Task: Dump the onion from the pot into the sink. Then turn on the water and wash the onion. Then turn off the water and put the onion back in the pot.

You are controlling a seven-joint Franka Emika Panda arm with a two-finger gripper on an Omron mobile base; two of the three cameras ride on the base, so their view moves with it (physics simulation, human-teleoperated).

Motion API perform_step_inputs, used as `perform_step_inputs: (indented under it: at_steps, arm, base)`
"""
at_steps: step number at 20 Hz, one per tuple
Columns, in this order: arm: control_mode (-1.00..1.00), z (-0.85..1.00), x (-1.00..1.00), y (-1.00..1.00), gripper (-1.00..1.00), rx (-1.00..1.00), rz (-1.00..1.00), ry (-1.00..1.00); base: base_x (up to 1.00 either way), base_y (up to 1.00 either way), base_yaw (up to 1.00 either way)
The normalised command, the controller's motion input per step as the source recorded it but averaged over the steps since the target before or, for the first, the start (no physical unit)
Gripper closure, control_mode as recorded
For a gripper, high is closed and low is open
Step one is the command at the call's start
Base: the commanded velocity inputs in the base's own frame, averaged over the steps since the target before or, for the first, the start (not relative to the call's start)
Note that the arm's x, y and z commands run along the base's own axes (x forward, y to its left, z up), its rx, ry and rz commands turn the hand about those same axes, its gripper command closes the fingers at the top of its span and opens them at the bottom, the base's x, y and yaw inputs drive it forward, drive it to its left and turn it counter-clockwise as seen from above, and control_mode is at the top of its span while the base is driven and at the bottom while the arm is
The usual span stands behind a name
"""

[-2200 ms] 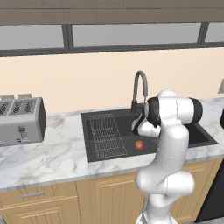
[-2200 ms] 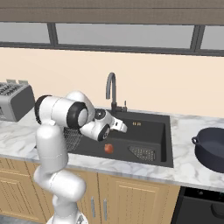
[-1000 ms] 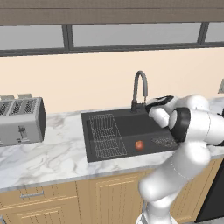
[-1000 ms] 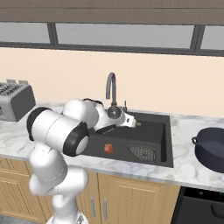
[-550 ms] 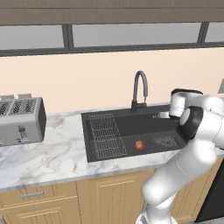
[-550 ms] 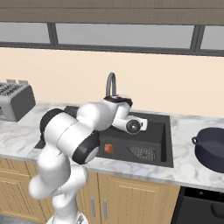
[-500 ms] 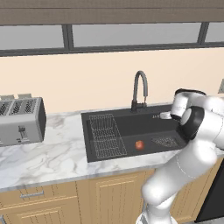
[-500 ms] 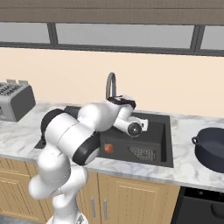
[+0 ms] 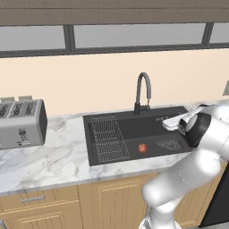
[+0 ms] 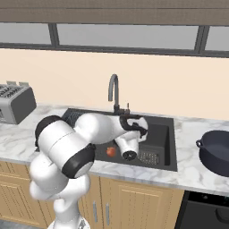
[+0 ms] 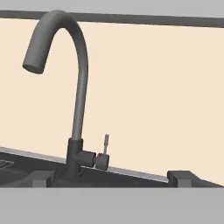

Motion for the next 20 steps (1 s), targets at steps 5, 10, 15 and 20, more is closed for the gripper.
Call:
perform_step_inputs:
  at_steps: [5,10,15,20]
  arm:
    - [-1.0,0.15,-0.01,0.0,-1.0,-0.01,0.02,-0.07]
    - [-1.0,0.0,0.01,0.0,-1.0,0.0,0.0,0.04]
    - [-1.0,0.0,0.26,0.0,-1.0,0.0,0.05,0.02]
    - [-1.0,0.0,0.48,0.0,-1.0,0.02,0.12,0.0]
  base:
    - [0.0,0.0,0.0]
    - [0.0,0.0,0.0]
    - [0.0,0.0,0.0]
    - [0.0,0.0,0.0]
